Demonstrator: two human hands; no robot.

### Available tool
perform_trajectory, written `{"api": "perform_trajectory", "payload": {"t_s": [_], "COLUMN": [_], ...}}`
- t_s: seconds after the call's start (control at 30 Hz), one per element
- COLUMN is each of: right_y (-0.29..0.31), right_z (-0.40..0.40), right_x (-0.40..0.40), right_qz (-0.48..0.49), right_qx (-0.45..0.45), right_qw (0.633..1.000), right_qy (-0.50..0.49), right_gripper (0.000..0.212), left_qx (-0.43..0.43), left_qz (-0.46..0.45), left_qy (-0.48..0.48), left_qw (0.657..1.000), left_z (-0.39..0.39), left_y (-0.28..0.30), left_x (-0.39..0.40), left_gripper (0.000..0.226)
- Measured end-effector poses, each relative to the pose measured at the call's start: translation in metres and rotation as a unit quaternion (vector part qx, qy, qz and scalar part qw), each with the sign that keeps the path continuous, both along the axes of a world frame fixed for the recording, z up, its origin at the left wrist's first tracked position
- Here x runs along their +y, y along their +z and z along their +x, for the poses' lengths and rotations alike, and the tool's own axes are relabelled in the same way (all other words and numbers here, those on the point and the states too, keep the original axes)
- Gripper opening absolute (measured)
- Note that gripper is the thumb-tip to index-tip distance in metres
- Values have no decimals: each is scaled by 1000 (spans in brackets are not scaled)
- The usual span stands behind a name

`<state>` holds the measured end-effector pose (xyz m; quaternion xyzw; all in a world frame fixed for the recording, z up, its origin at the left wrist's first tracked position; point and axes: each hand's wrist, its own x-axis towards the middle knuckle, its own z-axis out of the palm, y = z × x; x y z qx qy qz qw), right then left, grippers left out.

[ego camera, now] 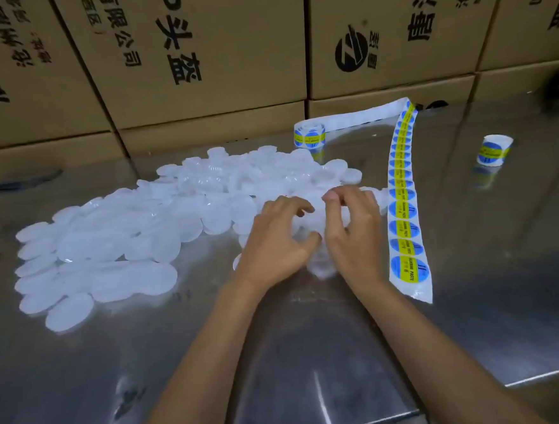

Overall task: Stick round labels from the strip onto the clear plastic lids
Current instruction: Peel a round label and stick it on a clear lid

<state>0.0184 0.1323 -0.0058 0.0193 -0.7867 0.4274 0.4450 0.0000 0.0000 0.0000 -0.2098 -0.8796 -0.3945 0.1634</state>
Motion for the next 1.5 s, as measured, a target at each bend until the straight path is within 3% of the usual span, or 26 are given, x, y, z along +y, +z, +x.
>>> {"api": "perform_trajectory", "payload": {"t_s": [0.1,0.17,0.33,0.43,0.63,0.77,0.87,1.07,1.13,1.23,1.33,1.43,1.5], "right_y": [3,3,1,-4,-14,-19,-20,-21,-19,-14,-9,-2,2], "right_z": [-1,-4,-7,-8,-11,-16,-19,-17,-18,-16,-14,-11,-8], "right_x": [13,22,30,28,25,22,23,25,26,28,30,29,26], "right_qz": [-63,-64,-53,-33,43,98,84,52,50,48,-57,-220,-273], "right_qx": [8,4,-17,-69,-211,-250,-232,-269,-269,-252,-197,-188,-175], "right_qw": [997,997,996,997,972,960,967,960,961,966,979,951,933], "right_qy": [-41,-50,-68,-20,89,78,59,53,48,21,20,109,155], "right_gripper": [16,15,16,15,9,12,16,53,43,21,20,17,17], "left_qx": [-19,-36,-42,-54,-48,-8,15,40,47,46,8,-57,-109], "left_qz": [-182,-240,-268,-265,-174,-78,-113,-131,-126,-81,52,180,258], "left_qy": [-87,-93,-25,23,46,67,103,145,132,92,69,67,72], "left_qw": [979,966,962,962,982,995,988,980,982,991,996,980,957], "left_z": [3,1,-12,-19,-28,-35,-36,-31,-29,-27,-21,-13,-9], "left_y": [-9,-18,-26,-28,-26,-23,-22,-25,-25,-21,-14,-4,4], "left_x": [6,5,-6,-14,-33,-42,-44,-34,-28,-18,-7,-1,2], "left_gripper": [78,81,81,87,86,54,35,55,58,43,31,22,13]}}
